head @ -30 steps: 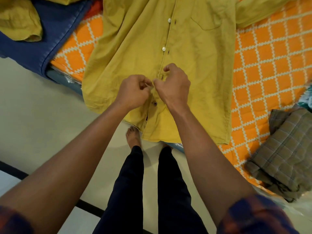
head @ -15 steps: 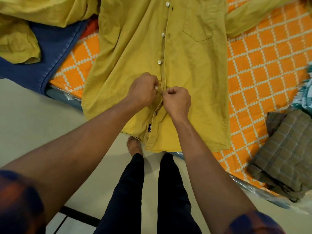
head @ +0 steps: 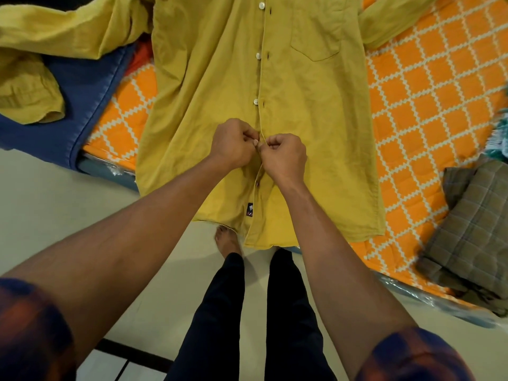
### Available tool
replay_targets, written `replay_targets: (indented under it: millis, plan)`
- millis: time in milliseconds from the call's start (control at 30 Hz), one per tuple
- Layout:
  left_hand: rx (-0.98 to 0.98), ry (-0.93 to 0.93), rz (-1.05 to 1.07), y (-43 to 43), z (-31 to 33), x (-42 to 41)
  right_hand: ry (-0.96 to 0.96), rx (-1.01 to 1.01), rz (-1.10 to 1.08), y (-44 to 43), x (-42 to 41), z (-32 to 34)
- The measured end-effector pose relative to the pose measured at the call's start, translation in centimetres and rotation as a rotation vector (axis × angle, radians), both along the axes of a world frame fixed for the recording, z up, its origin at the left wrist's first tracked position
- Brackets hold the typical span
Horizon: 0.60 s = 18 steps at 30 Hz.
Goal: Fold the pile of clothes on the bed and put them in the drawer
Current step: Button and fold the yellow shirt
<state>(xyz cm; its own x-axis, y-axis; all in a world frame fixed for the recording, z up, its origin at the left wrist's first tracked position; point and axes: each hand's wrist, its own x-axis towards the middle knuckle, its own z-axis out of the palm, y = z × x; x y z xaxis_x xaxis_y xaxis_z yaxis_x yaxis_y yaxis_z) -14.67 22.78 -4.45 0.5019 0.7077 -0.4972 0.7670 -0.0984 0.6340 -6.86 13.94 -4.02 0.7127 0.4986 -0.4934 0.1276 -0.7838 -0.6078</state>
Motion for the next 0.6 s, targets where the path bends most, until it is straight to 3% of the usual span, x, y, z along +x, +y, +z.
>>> replay_targets:
  millis: [400,600]
  plan:
    - [-0.177,-0.047,0.101,0.7,0.0,-0.2,0.138,0.116,-0.270,0.1,-1.6,-0.8]
    - [-0.277,-0.090,0.119,1.1,-0.5,-0.7,0.566,0.183,-0.433,-0.6,0.5,-0.4]
